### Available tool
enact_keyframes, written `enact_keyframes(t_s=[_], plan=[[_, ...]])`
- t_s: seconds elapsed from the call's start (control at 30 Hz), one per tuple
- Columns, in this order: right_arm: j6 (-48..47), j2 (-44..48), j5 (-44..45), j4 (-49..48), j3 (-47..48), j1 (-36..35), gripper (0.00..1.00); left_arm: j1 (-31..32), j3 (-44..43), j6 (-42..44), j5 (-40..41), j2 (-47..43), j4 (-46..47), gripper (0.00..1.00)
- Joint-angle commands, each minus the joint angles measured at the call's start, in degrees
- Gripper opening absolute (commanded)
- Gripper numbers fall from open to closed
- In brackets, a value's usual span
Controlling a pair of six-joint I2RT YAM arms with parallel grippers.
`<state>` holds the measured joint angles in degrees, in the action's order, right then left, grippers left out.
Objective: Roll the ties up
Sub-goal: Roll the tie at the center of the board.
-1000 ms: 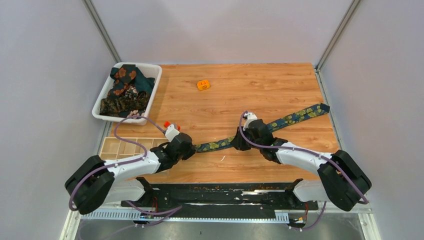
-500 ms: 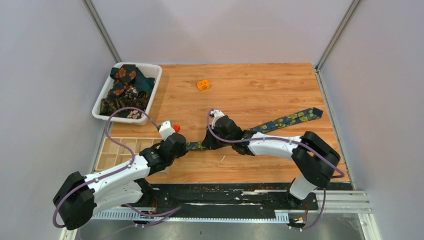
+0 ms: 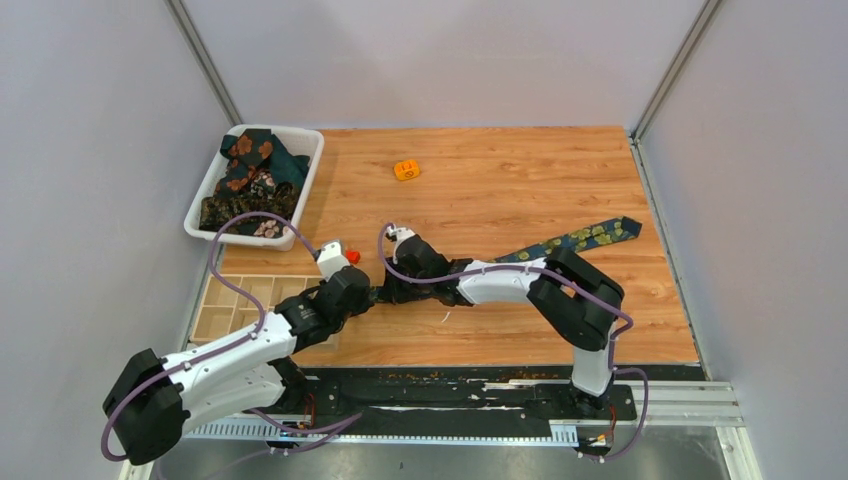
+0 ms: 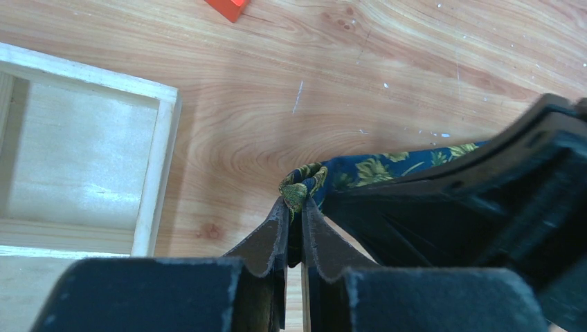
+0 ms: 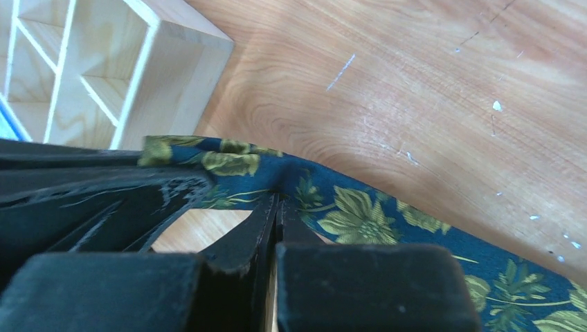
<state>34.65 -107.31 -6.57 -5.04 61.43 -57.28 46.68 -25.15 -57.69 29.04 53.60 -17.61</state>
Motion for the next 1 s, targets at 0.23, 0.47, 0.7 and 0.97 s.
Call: enact_keyframes(t_s=[0.23, 0.47, 0.7, 0.97], plan=[[-0.57, -3.97, -0.28, 0.62, 4.18, -0.47, 0.00, -0.14, -2.67, 0.99, 0.64, -2.55, -1.95, 0.00], [-2.48, 1.42, 1.66, 3.01, 3.35, -0.42, 0.00, -0.18, -3.28, 1.53, 1.17, -2.12, -2.82, 0.00], [-2.71, -1.46, 1.16, 2.66, 5.19, -0.47, 0.00, -0.18, -4.35, 1.70, 0.86, -1.10, -3.31, 0.00], [-2.66, -5.59, -0.67, 1.12, 7.35, -0.47, 0.00, -0.18, -5.34, 1.88, 0.52, 0.04, -3.72, 0.00]])
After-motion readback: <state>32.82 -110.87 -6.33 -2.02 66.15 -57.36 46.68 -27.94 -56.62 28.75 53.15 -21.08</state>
